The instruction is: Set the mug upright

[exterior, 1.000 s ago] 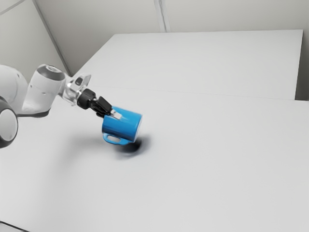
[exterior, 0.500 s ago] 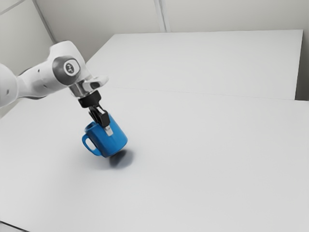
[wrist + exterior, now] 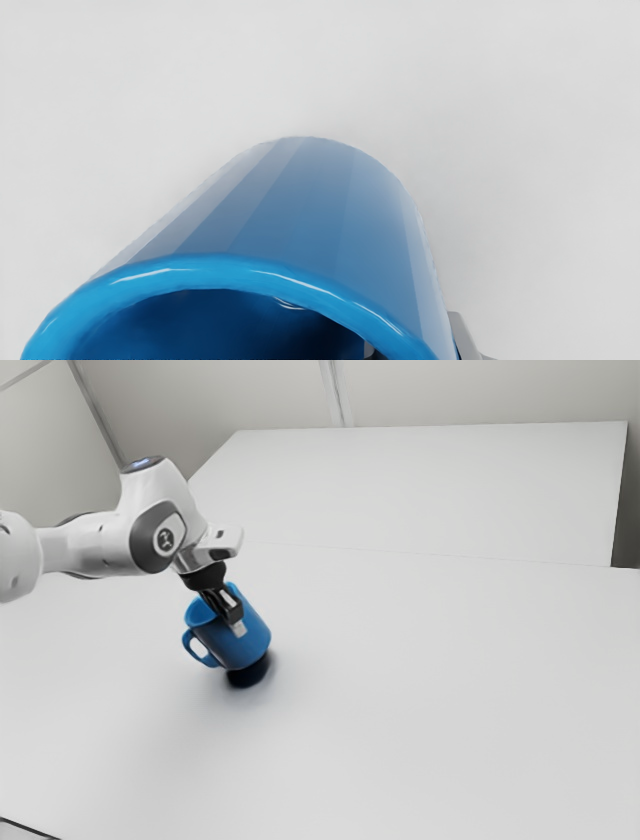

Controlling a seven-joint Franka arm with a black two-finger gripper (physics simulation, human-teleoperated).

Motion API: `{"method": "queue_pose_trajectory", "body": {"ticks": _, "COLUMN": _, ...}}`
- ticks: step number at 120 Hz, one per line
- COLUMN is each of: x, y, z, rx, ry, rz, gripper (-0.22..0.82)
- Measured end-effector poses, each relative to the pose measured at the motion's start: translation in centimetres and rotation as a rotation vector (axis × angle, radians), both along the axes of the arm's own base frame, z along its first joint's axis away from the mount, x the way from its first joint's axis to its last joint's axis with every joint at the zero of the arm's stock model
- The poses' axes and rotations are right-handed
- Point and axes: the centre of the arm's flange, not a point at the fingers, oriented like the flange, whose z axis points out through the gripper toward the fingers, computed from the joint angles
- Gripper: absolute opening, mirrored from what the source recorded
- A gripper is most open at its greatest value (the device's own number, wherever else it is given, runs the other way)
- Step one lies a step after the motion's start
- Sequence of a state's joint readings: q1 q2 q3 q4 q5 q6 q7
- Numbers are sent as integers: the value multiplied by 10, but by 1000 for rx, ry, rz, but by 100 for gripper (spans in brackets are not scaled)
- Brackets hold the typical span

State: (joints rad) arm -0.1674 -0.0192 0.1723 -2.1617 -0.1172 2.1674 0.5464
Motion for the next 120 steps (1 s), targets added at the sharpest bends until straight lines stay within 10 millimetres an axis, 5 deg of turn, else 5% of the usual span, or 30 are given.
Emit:
{"method": "queue_pose_trajectory", "body": {"ticks": 30, "x": 0, "y": -15, "z": -19, "rx": 51, "ry": -16, "rz": -28, "gripper": -10}}
{"method": "queue_pose_trajectory", "body": {"ticks": 57, "x": -3, "y": -27, "z": -20, "rx": 54, "ry": -13, "rz": -48, "gripper": 33}}
{"method": "queue_pose_trajectory", "body": {"ticks": 86, "x": -3, "y": -40, "z": -13, "rx": 52, "ry": -16, "rz": -67, "gripper": 52}}
{"method": "queue_pose_trajectory", "body": {"ticks": 108, "x": -5, "y": -34, "z": 13, "rx": 42, "ry": -41, "rz": -45, "gripper": 57}}
{"method": "queue_pose_trajectory", "body": {"ticks": 120, "x": -6, "y": -12, "z": 49, "rx": 30, "ry": -68, "rz": 44, "gripper": 58}}
